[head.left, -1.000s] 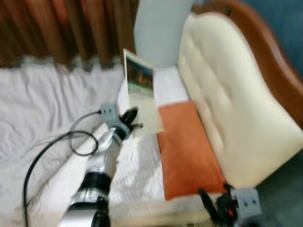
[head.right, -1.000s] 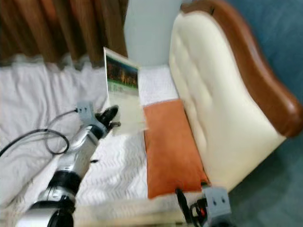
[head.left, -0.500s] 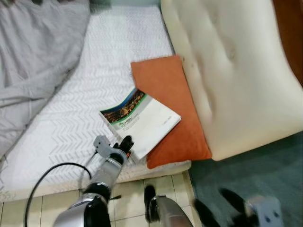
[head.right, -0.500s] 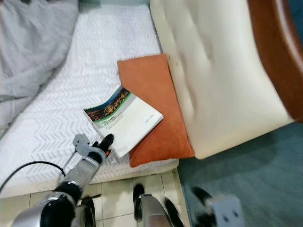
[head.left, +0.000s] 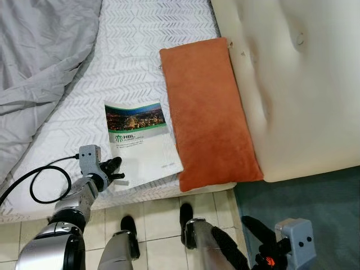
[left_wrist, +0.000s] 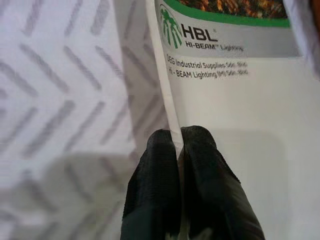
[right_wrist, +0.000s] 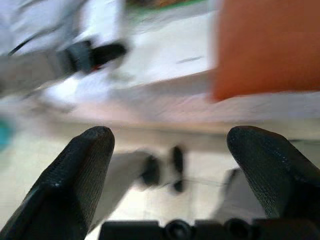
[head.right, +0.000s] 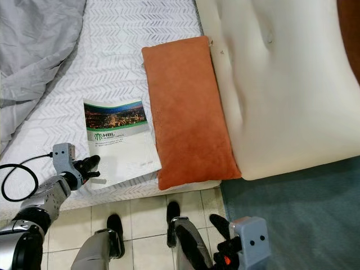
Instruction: Clean up the room
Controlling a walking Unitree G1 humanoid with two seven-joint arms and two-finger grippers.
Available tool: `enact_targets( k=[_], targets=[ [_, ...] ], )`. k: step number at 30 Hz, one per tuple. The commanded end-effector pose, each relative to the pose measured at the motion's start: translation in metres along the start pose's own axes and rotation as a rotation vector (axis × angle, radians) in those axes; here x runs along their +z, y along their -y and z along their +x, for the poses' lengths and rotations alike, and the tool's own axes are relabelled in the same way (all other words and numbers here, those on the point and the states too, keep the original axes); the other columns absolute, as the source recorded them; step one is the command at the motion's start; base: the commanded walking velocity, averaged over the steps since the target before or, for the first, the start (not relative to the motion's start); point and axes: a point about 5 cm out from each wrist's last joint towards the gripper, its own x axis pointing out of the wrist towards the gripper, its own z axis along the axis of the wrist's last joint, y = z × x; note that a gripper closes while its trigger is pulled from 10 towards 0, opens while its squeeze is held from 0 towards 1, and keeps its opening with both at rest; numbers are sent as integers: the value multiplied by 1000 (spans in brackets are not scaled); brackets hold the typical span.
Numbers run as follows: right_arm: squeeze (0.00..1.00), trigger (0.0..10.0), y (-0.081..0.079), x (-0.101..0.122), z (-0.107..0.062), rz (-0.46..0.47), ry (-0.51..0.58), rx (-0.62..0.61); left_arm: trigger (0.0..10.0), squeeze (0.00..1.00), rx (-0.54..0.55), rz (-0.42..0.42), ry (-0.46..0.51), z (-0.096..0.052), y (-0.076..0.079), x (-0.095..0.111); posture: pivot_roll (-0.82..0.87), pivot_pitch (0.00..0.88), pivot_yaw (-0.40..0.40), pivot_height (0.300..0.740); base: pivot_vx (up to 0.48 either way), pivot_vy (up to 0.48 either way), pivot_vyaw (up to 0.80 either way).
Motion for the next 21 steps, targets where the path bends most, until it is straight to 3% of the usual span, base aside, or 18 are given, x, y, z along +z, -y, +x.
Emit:
enact_targets(
  k=[1, 8, 11, 13, 16, 17, 20, 21],
  targets=[
    [0, 10000, -12, -4, -3, 14, -50, 91, 10000, 0, -25, 87, -81, -1, 6, -19, -372, 581, -152, 740, 0, 0, 0],
    [0, 10000, -10, -11, -3, 27, -83, 66, 10000, 0, -3, 243, -15, 6, 13, 0, -367, 582, -140, 740, 0, 0, 0],
    [0, 10000, -9, -12, -4, 30, -90, 57, 10000, 0, 29, 263, 12, 7, 11, 7, -368, 585, -139, 740, 0, 0, 0],
    [0, 10000, -9, -13, -6, 30, -102, 54, 10000, 0, 102, 234, 44, 7, 6, 13, -371, 589, -138, 740, 0, 0, 0],
    [0, 10000, -9, -14, -8, 30, -111, 48, 10000, 0, 223, 95, 96, 4, -5, 19, -375, 591, -140, 740, 0, 0, 0],
    [0, 10000, -9, -14, -8, 30, -111, 48, 10000, 0, 223, 95, 96, 4, -5, 19, -375, 591, -140, 740, 0, 0, 0],
    [0, 10000, -9, -15, -9, 30, -115, 42, 10000, 0, 291, -55, 111, 1, -11, 13, -370, 590, -141, 740, 0, 0, 0],
    [0, 10000, -9, -15, -9, 30, -115, 42, 10000, 0, 291, -55, 111, 1, -11, 13, -370, 590, -141, 740, 0, 0, 0]
  ],
)
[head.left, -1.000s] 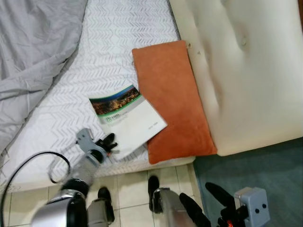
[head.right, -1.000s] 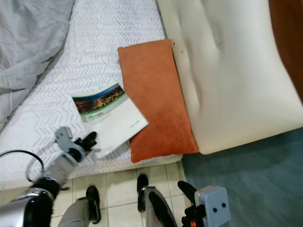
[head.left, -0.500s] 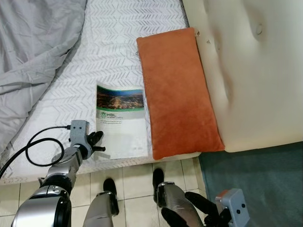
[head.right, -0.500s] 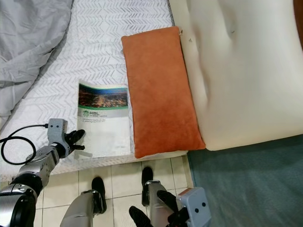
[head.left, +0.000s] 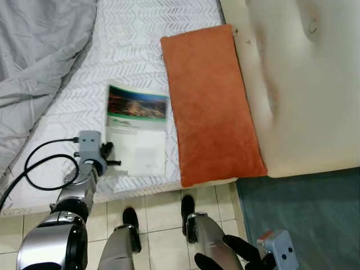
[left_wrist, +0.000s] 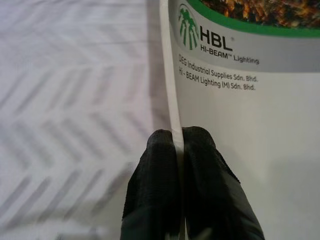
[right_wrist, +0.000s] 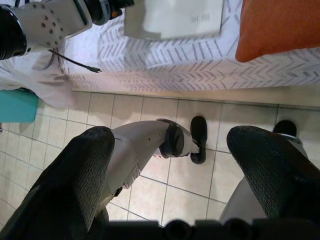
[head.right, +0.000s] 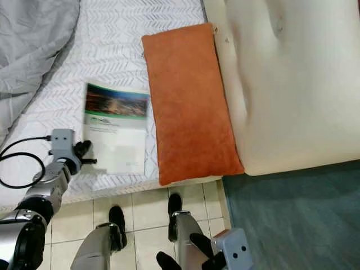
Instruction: Clean up the room
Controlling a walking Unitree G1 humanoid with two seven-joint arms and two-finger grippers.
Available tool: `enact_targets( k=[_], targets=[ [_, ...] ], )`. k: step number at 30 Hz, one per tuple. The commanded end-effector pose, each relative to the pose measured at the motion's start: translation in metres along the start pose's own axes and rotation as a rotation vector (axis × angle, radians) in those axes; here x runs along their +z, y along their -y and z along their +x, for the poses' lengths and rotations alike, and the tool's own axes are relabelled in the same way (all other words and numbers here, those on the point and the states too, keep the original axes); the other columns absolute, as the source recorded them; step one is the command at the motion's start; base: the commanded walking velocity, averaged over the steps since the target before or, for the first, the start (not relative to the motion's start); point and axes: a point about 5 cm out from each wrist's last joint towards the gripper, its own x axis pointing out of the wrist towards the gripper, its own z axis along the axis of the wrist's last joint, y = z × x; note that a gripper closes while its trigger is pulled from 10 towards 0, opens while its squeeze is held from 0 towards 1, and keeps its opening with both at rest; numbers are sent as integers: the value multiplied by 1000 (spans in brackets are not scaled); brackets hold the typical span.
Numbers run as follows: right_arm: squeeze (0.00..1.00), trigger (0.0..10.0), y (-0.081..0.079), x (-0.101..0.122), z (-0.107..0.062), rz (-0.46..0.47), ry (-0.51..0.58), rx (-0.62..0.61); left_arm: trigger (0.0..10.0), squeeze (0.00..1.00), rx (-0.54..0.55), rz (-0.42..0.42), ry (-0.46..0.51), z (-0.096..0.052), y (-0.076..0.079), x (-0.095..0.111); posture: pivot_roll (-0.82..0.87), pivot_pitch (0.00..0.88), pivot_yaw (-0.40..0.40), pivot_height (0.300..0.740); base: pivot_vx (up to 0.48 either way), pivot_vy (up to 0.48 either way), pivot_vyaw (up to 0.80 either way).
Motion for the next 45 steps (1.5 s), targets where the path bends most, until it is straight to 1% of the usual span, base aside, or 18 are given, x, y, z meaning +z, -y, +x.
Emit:
enact_targets(
  k=[1, 2, 4, 6, 11, 13, 18, 26, 28, 29, 31, 32, 33, 34, 35, 40, 44, 45],
  targets=[
    [0, 10000, -2, -5, -4, 8, -39, -9, 10000, 0, 70, -147, -76, -8, -4, -27, -370, 590, -141, 740, 0, 0, 0],
    [0, 10000, -2, -5, -4, 8, -40, -9, 10000, 0, 75, -167, -78, -9, -3, -29, -370, 590, -141, 740, 0, 0, 0],
    [0, 10000, -3, -4, -3, 6, -37, -5, 10000, 0, 18, -164, -118, -9, 14, -41, -382, 589, -154, 740, 0, 0, 0],
    [0, 10000, -3, -4, -3, 5, -36, -5, 10000, 0, 8, -161, -126, -9, 17, -42, -382, 589, -154, 740, 0, 0, 0],
    [0, 10000, -3, -4, -5, 1, -41, -7, 10000, 0, -96, -53, -152, -6, 32, -40, -393, 588, -156, 740, 0, 0, 0],
    [0, 10000, -4, -4, -6, 2, -43, -12, 10000, 0, -126, 27, -146, -2, 32, -31, -397, 590, -149, 740, 0, 0, 0],
    [0, 10000, -7, -6, -7, 8, -46, -16, 10000, 0, -114, 117, -133, 1, 26, -19, -390, 594, -137, 740, 0, 0, 0],
    [0, 10000, -7, -7, -6, 13, -44, -23, 10000, 0, -95, 145, -126, 3, 24, -15, -388, 591, -131, 740, 0, 0, 0],
    [0, 10000, -6, -6, -5, 12, -40, -24, 10000, 369, -99, 147, -129, 2, 26, -16, -390, 588, -131, 740, 0, 0, 0],
    [0, 10000, -6, -6, -5, 11, -39, -24, 10000, 471, -99, 150, -129, 3, 27, -17, -390, 588, -131, 740, 0, 0, 0],
    [0, 10000, -6, -6, -5, 12, -39, -24, 10000, 502, -93, 162, -123, 3, 27, -15, -390, 586, -132, 740, 0, 0, 0],
    [0, 10000, -6, -6, -5, 12, -39, -24, 10000, 565, -93, 164, -124, 3, 28, -15, -390, 586, -132, 740, 0, 0, 0],
    [0, 10000, -6, -7, -5, 13, -39, -24, 10000, 718, -95, 158, -121, 4, 29, -15, -391, 586, -132, 740, 0, 0, 0],
    [0, 10000, -6, -7, -5, 13, -39, -24, 10000, 718, -95, 158, -121, 4, 29, -15, -391, 586, -132, 740, 0, 0, 0],
    [0, 10000, -6, -7, -5, 14, -40, -24, 10000, 1000, -96, 156, -120, 4, 30, -14, -391, 585, -133, 740, 0, 0, 0],
    [0, 10000, -4, -8, -3, 16, -39, -27, 10000, 1000, -96, 172, -110, 5, 28, -11, -383, 575, -126, 740, 0, 0, 0],
    [0, 10000, 1, -8, 5, 16, -16, -35, 10000, 1000, -120, 251, -74, 5, 17, 2, -333, 516, -94, 740, 0, 0, 0],
    [0, 10000, 4, -8, 10, 24, 5, -36, 10000, 1000, -132, 291, -61, 4, 8, 7, -294, 467, -73, 740, 0, 0, 0]
  ],
)
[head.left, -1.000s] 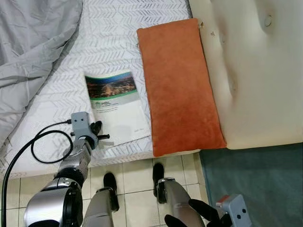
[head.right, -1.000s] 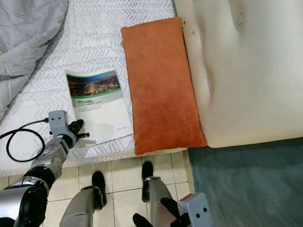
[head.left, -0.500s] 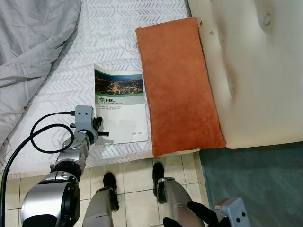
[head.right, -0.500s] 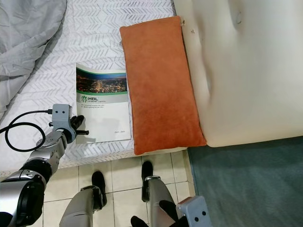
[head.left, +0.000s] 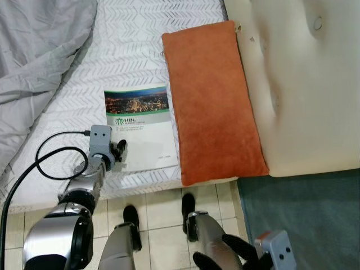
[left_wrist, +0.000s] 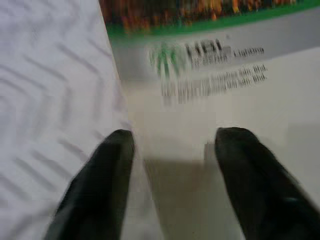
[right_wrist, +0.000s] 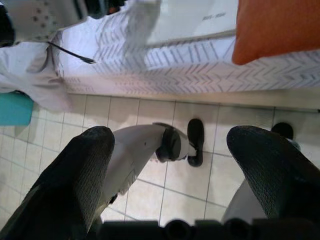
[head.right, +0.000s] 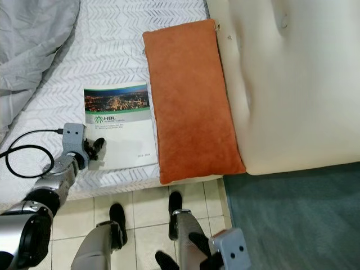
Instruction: Clean up the room
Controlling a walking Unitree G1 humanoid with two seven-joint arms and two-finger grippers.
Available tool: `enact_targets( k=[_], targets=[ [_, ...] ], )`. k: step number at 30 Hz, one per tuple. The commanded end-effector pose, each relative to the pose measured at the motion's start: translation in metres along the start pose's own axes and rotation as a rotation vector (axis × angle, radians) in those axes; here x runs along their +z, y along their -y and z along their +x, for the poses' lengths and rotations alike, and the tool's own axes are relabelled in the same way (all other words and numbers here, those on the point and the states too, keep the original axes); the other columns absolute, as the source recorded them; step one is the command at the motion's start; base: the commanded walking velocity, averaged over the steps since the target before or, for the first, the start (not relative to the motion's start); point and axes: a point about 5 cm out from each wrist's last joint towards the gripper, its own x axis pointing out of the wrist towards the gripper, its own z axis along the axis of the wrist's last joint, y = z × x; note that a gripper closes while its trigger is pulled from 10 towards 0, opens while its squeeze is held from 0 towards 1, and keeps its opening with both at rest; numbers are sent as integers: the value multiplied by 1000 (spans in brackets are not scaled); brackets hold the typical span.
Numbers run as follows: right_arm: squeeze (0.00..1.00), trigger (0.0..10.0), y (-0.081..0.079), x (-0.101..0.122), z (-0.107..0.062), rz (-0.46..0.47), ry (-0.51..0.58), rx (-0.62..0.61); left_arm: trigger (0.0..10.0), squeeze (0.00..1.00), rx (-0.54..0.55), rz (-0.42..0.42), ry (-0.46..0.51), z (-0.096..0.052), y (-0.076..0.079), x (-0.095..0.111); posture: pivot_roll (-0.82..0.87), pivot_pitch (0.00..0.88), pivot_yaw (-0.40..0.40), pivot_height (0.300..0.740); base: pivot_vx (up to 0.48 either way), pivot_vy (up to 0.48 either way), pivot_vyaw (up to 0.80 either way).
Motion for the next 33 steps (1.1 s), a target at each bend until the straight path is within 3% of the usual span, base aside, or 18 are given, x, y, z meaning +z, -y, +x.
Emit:
enact_targets(
  k=[1, 4, 7, 8, 10, 11, 12, 15, 17, 21, 23, 26, 27, 28, 30, 33],
  targets=[
    [0, 10000, 2, -8, 2, 27, -24, -17, 10000, 1000, -23, 41, -37, -5, -5, -13, -294, 467, -73, 740, 0, 0, 0],
    [0, 10000, 11, -9, 15, 67, 15, -13, 10000, 1000, -82, 88, -41, -11, -14, -16, -223, 373, -43, 740, 0, 0, 0],
    [0, 10000, 17, -9, 23, 91, 30, 9, 10000, 1000, -144, 139, -53, -14, -14, -20, -179, 326, -24, 740, 0, 0, 0],
    [0, 10000, 23, -10, 30, 96, 34, 20, 10000, 1000, -177, 161, -58, -17, -12, -25, -139, 269, -5, 740, 0, 0, 0],
    [0, 10000, 26, -11, 35, 98, 35, 26, 10000, 1000, -195, 171, -62, -18, -11, -28, -139, 269, -5, 740, 0, 0, 0],
    [0, 10000, 31, -10, 40, 84, 46, 24, 10000, 1000, -210, 173, -53, -20, -12, -30, -109, 219, 1, 740, 0, 0, 0],
    [0, 10000, 49, -5, 57, 42, 83, 0, 10000, 1000, -242, 181, -20, -27, -13, -36, -50, 104, 15, 740, 0, 0, 0],
    [0, 10000, 63, -1, 70, 18, 112, -29, 10000, 1000, -266, 192, 8, -33, -11, -41, -29, 47, 12, 740, 0, 0, 0],
    [0, 10000, 80, 6, 76, -11, 164, -125, 10000, 1000, -272, 171, 48, -41, -10, -47, -3, 0, 7, 740, 0, 0, 0],
    [0, 10000, 130, 11, 69, -93, 251, -480, 10000, 1000, -173, 107, 142, -61, 4, -58, 47, 0, -13, 740, 0, 0, 0],
    [0, 10000, 137, 11, 66, -112, 254, -524, 10000, 1000, -153, 91, 163, -66, 9, -59, 47, 0, -13, 740, 0, 0, 0],
    [0, 10000, 149, 12, 58, -162, 286, -606, 10000, 1000, -104, -13, 215, -90, 42, -61, 63, 0, -35, 740, 0, 0, 0],
    [0, 10000, 149, 12, 58, -162, 286, -606, 10000, 1000, -104, -13, 215, -90, 42, -61, 63, 0, -35, 740, 0, 0, 0],
    [0, 10000, 147, 12, 57, -174, 300, -590, 10000, 0, -133, -37, 259, -103, 65, -53, 61, 0, -40, 740, 0, 0, 0],
    [0, 10000, 145, 12, 58, -177, 304, -577, 10000, 0, -143, -60, 284, -107, 71, -49, 58, 0, -40, 740, 0, 0, 0],
    [0, 10000, 143, 8, 66, -174, 311, -561, 10000, 0, -156, -141, 241, -111, 80, -54, 40, 0, -31, 740, 0, 119, 0]
  ],
)
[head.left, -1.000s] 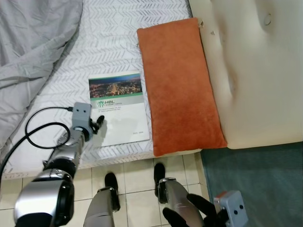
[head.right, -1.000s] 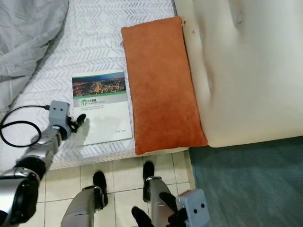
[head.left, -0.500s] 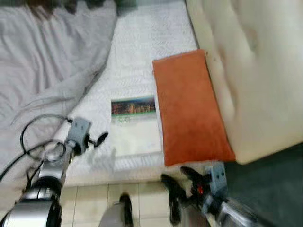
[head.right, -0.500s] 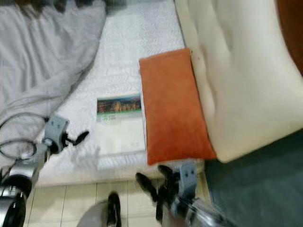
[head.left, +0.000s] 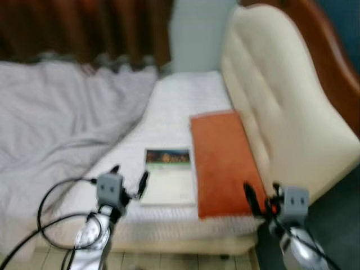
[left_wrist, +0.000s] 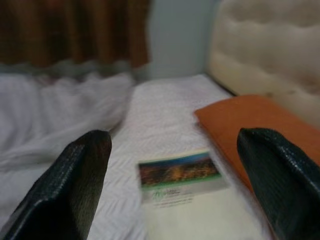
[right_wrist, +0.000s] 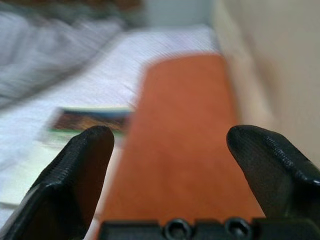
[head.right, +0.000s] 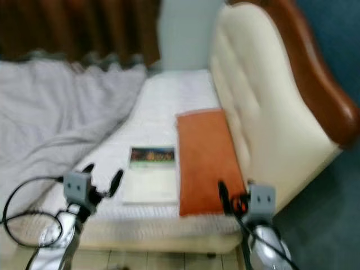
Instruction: Clean up the room
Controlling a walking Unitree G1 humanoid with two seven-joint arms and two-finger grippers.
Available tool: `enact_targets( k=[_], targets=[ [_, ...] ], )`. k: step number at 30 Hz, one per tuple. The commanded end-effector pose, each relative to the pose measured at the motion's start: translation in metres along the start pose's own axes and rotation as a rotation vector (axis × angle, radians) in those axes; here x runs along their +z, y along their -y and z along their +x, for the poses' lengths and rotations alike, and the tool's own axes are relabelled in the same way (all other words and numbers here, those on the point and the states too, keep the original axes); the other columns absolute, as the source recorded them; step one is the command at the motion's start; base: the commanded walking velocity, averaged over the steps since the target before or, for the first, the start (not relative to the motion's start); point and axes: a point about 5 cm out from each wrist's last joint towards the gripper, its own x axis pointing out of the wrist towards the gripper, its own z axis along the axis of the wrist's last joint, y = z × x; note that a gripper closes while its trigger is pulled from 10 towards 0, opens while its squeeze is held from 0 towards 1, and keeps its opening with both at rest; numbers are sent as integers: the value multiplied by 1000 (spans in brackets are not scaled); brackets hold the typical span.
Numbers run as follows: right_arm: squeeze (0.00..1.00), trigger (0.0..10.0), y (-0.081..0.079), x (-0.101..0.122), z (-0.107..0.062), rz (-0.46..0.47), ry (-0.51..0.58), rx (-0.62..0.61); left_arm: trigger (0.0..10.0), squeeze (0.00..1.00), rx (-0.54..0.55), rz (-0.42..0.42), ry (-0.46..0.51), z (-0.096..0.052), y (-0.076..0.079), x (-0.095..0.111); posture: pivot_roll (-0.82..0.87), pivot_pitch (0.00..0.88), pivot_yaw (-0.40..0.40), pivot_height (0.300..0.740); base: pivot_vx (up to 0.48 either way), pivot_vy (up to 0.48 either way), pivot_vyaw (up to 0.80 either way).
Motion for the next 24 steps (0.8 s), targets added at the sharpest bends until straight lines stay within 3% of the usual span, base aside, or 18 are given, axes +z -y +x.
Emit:
enact_targets(
  k=[1, 4, 7, 8, 12, 20, 24],
  targets=[
    [0, 10000, -5, -10, -1, -2, -14, 9, 10000, 0, 4, -52, -57, 0, 2, -6, 40, 0, -31, 740, 0, 480, 0],
    [0, 10000, -7, -10, 2, 5, 1, 6, 10000, 0, 15, -53, -105, -1, 3, -9, 23, 0, -24, 740, 0, 480, 0],
    [0, 10000, -3, -11, -2, 42, 7, -28, 10000, 0, 55, -30, -179, -13, -4, -18, 12, 0, -15, 740, 0, 480, 0],
    [0, 10000, -1, -13, -8, 51, 4, -37, 10000, 0, 56, -22, -190, -22, -6, -19, 11, 0, -15, 740, 0, 480, 0],
    [0, 10000, 0, -15, -13, 49, 2, -41, 10000, 0, 36, -16, -191, -26, -6, -17, 13, 0, -12, 740, 0, 480, 0],
    [0, 10000, -6, -14, -5, 25, 9, -15, 10000, 0, 12, -71, -199, -16, -6, -14, 10, 0, -12, 740, 0, 480, 0],
    [0, 10000, -8, -14, -2, 21, -2, 5, 10000, 0, 35, -80, -215, -18, -9, -17, 7, 0, -9, 740, 0, 480, -800]
  ],
)
